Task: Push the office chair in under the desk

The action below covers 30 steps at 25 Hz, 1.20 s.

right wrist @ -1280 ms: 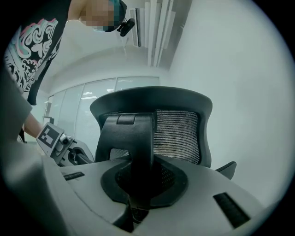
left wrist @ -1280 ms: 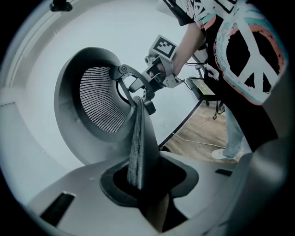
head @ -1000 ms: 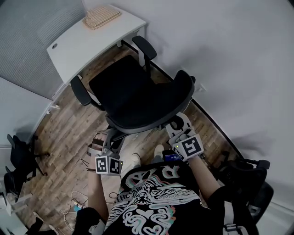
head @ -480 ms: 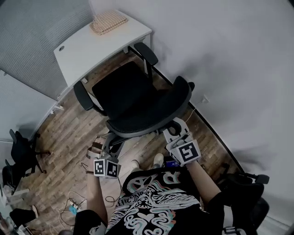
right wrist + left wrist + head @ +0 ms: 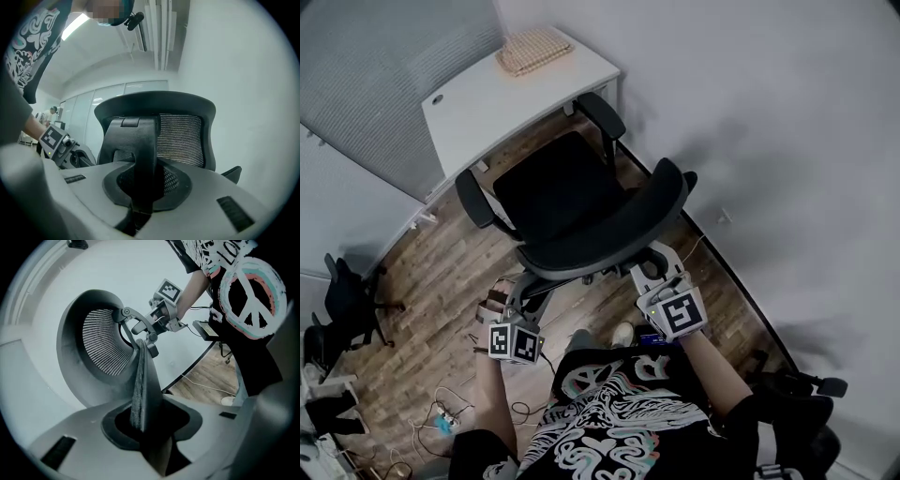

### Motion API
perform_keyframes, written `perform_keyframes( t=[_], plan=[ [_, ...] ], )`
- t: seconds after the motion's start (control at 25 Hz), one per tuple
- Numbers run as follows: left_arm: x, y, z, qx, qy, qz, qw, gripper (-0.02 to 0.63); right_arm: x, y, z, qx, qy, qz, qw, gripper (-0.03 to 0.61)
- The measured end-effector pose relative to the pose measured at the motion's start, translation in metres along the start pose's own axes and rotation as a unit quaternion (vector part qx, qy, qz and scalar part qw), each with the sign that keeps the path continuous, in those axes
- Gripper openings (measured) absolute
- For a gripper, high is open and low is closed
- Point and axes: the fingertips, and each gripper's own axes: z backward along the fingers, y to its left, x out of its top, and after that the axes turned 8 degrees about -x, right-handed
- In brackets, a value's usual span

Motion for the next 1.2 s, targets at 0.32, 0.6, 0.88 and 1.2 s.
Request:
perform_keyframes(
  t=[0.32, 0.6, 0.88, 1.2],
  plan=[
    [-0.003, 0.005, 0.001, -0.004, 0.0, 0.004, 1.0, 0.144, 0.0, 0.002, -0.005, 0.001, 0.008, -0.003, 1.0, 0.06],
    [0.001, 0.012, -0.006, 0.003, 0.0, 0.009, 1.0, 0.144, 0.003, -0.011, -0.018, 0.003, -0.007, 0.002, 1.0, 0.06],
    [0.001, 0.011, -0.009, -0.001, 0.002, 0.016, 0.9999, 0.146, 0.001, -0.014, -0.018, 0.01, -0.01, 0.002, 1.0, 0.06],
    [0.003, 0.012, -0.012, 0.005, 0.001, 0.017, 0.9998, 0.146, 0.0, -0.016, -0.016, 0.035, -0.015, 0.003, 0.999, 0.063]
  ],
)
